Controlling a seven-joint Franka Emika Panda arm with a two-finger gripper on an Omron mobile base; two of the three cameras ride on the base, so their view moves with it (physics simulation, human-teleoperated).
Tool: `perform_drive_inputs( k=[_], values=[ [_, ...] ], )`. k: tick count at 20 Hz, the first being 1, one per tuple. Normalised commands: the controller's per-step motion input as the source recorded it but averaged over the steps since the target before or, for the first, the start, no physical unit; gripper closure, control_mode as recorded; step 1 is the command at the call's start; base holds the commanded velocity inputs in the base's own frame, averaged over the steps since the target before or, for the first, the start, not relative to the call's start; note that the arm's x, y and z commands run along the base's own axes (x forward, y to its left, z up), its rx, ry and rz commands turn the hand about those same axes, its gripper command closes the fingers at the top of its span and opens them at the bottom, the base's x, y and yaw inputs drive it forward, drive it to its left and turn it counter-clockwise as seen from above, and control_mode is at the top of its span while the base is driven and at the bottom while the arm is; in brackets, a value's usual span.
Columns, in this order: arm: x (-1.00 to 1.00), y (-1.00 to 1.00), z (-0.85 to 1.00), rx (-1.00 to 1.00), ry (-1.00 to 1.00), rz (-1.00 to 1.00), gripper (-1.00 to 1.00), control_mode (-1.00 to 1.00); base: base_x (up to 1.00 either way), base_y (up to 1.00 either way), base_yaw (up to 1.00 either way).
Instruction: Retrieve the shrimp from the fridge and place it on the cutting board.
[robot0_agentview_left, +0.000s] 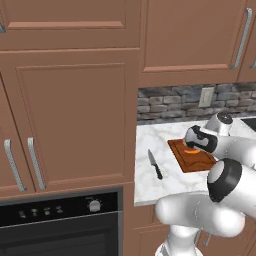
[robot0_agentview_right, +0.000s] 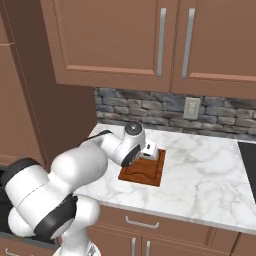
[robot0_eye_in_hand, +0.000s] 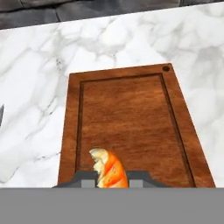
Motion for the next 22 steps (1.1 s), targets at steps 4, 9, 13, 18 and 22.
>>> perform_drive_inputs(
  k=[4, 9, 13, 18, 22],
  values=[
    [0.37, -0.05, -0.34, -0.01, 0.0, 0.06, 1.0, -1.0, 0.0, 0.0, 0.0],
    [0.22, -0.3, -0.34, -0.01, -0.01, 0.12, 1.0, -1.0, 0.0, 0.0, 0.0],
    [0.01, -0.55, -0.15, 0.0, -0.04, 0.18, -1.0, -1.0, 0.0, 0.0, 0.0],
    [0.0, -0.06, 0.0, 0.0, 0.0, 0.02, -1.0, -1.0, 0.0, 0.0, 0.0],
    [0.03, 0.0, 0.01, 0.0, 0.0, 0.0, -1.0, -1.0, 0.0, 0.0, 0.0]
  ],
)
